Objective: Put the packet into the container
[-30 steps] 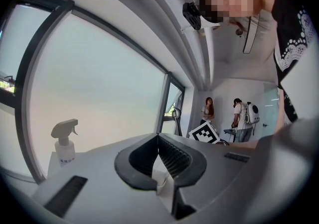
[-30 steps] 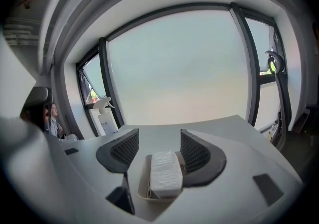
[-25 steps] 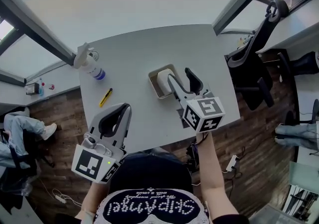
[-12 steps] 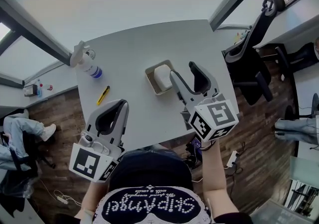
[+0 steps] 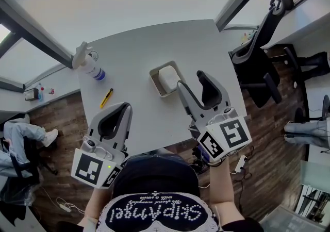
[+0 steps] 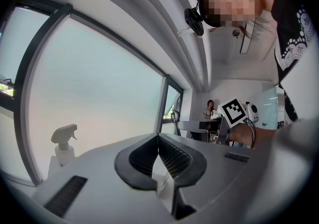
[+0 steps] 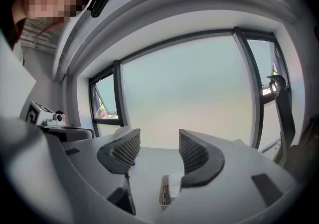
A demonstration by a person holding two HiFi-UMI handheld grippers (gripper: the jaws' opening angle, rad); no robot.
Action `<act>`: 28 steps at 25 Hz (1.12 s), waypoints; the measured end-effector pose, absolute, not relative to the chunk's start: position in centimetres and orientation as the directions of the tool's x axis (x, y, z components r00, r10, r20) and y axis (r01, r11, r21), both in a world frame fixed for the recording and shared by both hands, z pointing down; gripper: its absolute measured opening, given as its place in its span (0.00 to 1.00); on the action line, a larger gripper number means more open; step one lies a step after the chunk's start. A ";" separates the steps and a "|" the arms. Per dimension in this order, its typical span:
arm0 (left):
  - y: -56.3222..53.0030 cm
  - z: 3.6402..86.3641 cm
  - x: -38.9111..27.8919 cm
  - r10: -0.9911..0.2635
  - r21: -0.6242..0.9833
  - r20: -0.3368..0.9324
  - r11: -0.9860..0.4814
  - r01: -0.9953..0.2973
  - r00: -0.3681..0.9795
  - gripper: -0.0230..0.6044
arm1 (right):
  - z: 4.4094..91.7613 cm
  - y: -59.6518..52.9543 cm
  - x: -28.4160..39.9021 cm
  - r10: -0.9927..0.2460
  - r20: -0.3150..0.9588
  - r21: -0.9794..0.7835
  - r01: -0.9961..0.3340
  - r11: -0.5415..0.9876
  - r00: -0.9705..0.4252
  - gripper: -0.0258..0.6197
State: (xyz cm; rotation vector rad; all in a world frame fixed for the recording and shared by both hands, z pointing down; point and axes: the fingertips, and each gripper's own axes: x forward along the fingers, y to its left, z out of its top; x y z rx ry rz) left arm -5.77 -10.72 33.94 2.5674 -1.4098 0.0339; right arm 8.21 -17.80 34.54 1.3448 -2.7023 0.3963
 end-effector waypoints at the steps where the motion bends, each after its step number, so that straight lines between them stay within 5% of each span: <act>1: -10.7 33.9 -5.7 -0.831 0.173 0.121 -0.520 -0.836 0.542 0.05 | 34.4 -17.5 8.3 -0.772 0.197 -0.191 -0.795 0.575 -0.605 0.43; 28: -7.9 34.6 -3.1 -0.791 0.205 0.129 -0.569 -0.796 0.599 0.05 | 36.4 -9.9 8.3 -0.790 0.205 -0.223 -0.813 0.538 -0.578 0.42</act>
